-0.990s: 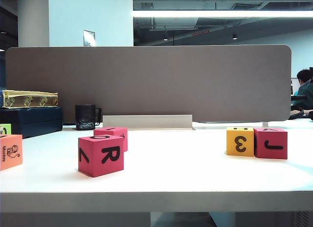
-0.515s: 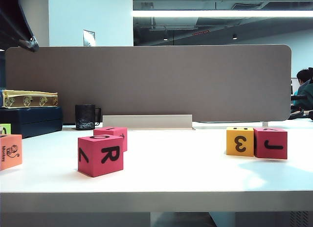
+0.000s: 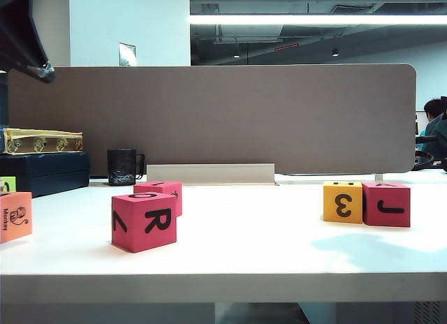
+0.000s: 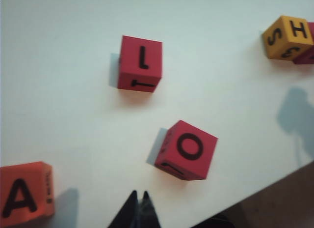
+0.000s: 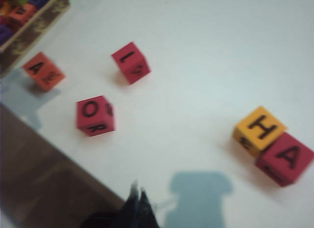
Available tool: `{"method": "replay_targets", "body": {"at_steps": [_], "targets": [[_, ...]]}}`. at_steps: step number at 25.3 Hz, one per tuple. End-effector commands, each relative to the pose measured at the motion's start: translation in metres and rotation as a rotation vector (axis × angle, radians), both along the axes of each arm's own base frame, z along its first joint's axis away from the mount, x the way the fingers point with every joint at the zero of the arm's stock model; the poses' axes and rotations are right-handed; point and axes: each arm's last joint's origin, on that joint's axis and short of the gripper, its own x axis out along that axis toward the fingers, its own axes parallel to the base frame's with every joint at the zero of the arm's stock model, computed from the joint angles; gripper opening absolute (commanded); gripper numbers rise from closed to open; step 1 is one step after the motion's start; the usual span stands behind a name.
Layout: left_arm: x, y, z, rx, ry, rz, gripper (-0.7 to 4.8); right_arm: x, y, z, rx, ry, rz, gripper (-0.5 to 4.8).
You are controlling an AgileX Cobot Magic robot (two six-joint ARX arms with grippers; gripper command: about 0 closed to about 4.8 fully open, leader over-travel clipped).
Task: Select the appropriate blocks from the scattered letter blocks on the table and arrange them in a row to spell out "ALOHA".
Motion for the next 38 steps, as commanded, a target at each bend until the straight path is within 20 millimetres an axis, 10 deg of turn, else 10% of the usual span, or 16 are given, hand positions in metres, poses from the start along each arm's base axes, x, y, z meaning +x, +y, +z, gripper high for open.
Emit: {"method": "replay_targets", "body": {"at_steps": [1, 20, 30, 38], "targets": [[-0.001, 0.004, -0.001, 0.049, 0.019, 0.116, -0.06, 0.002, -0.006, 0.002, -0.111, -0.06, -0.165, -0.04], [0.025, -0.034, -0.047, 0.174, 0.22, -0.142, 0.0, 0.0, -0.006, -0.011, -0.203, 0.049, -0.159, -0.04], [0.039, -0.045, -0.051, 0.155, 0.143, -0.176, 3.4, 0.015, 0.013, -0.028, -0.26, 0.144, -0.091, -0.04], [0.041, -0.068, -0.065, 0.214, 0.148, -0.303, 3.51, 0.027, 0.038, -0.041, -0.285, 0.165, -0.018, -0.04]]}}
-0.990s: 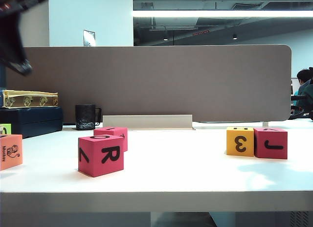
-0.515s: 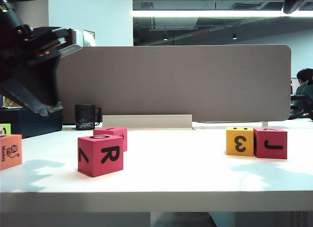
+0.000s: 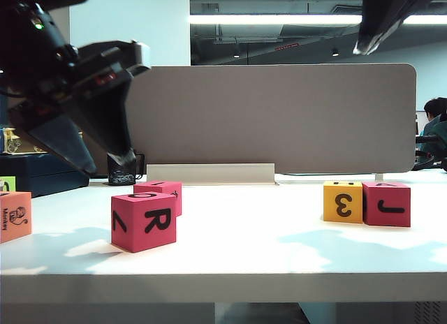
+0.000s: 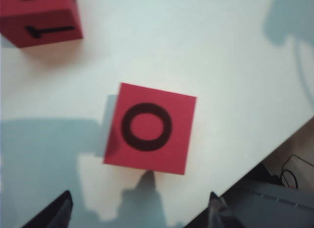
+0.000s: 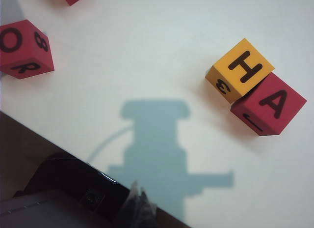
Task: Select the appropriate blocks from the scattered letter blocks on the table and arrange them in a row to spell out "ALOHA".
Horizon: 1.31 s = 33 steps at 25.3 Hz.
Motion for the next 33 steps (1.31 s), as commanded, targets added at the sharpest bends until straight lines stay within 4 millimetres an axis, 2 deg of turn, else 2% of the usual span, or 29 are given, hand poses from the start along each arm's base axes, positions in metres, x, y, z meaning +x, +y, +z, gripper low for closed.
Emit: {"method": "replay_targets", "body": {"at_steps": [1, 6, 12, 16, 32, 33], "targets": [[0.006, -0.004, -0.001, 0.01, -0.011, -0.023, 3.52, 0.001, 0.006, 0.0, 0.003, -0.005, 0.021, -0.04], [0.019, -0.011, 0.0, 0.037, 0.005, -0.049, 4.09, 0.0, 0.008, 0.001, 0.01, -0.015, 0.031, -0.04], [0.032, -0.018, 0.002, 0.068, 0.06, -0.074, 4.14, 0.0, 0.008, 0.0, 0.007, -0.01, 0.031, -0.04], [0.035, -0.02, -0.002, 0.083, 0.073, -0.088, 4.79, 0.0, 0.008, 0.001, 0.01, -0.015, 0.031, -0.04], [0.036, -0.038, -0.02, 0.144, 0.089, -0.118, 4.79, 0.002, 0.009, 0.002, 0.025, -0.038, 0.031, -0.04], [0.036, -0.039, -0.022, 0.155, 0.089, -0.118, 4.63, 0.002, 0.009, 0.002, 0.025, -0.038, 0.031, -0.04]]}}
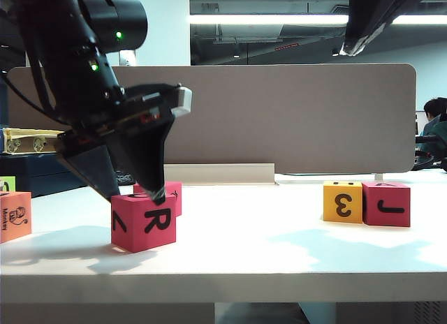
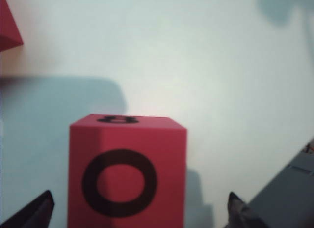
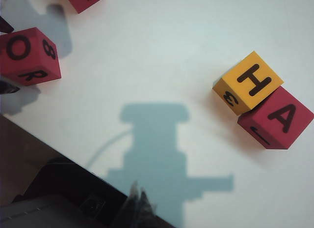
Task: Select the appropriate blocks from the scattered letter blocks on the table and arrange them in a row to spell out "ALOHA".
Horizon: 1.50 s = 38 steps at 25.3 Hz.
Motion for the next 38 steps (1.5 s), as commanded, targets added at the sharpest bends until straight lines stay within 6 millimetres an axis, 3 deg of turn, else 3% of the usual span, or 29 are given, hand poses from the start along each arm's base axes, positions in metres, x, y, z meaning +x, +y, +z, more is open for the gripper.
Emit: {"method": "replay_targets", "body": {"at_steps": [1, 5, 10, 13, 22, 27, 38], "targets": [[0.002, -0.004, -0.003, 0.034, -0.022, 0.003, 4.49, 0.0, 0.0, 0.003, 0.013, -0.019, 0.004, -0.04], [0.006, -0.006, -0.006, 0.033, -0.042, 0.015, 3.6, 0.0, 0.0, 0.003, 0.012, -0.017, 0.004, -0.04], [0.007, -0.007, -0.005, 0.026, -0.06, 0.019, 3.51, 0.0, 0.0, 0.003, 0.012, -0.017, 0.004, -0.04], [0.007, -0.007, -0.005, 0.025, -0.062, 0.02, 2.98, 0.0, 0.0, 0.003, 0.012, -0.018, 0.004, -0.04], [0.008, -0.014, -0.005, -0.003, -0.087, 0.02, 2.93, 0.0, 0.0, 0.003, 0.012, -0.021, 0.002, -0.04], [0.006, -0.024, -0.002, -0.032, -0.128, -0.001, 2.63, 0.0, 0.0, 0.003, 0.011, -0.02, 0.002, -0.04], [0.021, -0.033, 0.0, -0.089, -0.274, 0.041, 2.63, 0.001, 0.0, 0.003, 0.012, -0.022, 0.001, -0.04]]}}
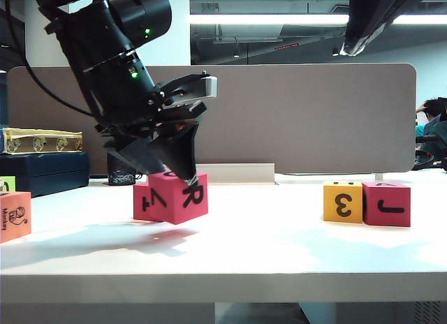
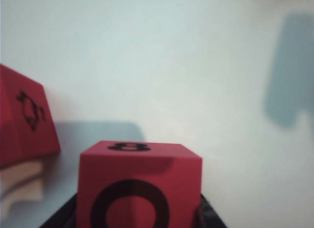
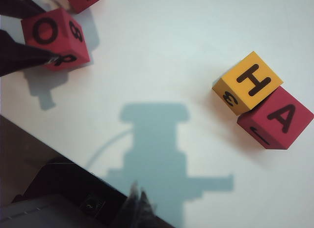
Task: Select the appropriate blocks from the scattered letter blocks on the table and arrange them in a row to spell out "ALOHA".
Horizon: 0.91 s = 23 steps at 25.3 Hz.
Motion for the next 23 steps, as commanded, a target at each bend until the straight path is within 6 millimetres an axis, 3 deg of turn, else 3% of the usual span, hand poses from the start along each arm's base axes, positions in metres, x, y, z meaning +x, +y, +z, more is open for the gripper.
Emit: {"method": "replay_targets", "body": {"at_steps": [1, 5, 10, 14, 23], "targets": [[0.009, -0.006, -0.004, -0.019, -0.045, 0.009, 2.63, 0.001, 0.0, 0.003, 0.013, -0.022, 0.002, -0.04], [0.031, -0.02, -0.017, 0.021, -0.012, 0.019, 2.63, 0.0, 0.0, 0.003, 0.011, -0.02, 0.002, -0.04], [0.043, -0.028, -0.009, 0.007, -0.032, 0.027, 2.63, 0.0, 0.0, 0.003, 0.007, -0.015, 0.002, -0.04], [0.049, -0.031, 0.003, -0.013, -0.067, 0.08, 2.63, 0.0, 0.0, 0.003, 0.007, -0.015, 0.002, -0.04], [0.05, -0.031, 0.0, -0.018, -0.054, 0.104, 2.63, 0.0, 0.0, 0.003, 0.007, -0.014, 0.001, -0.04]]}}
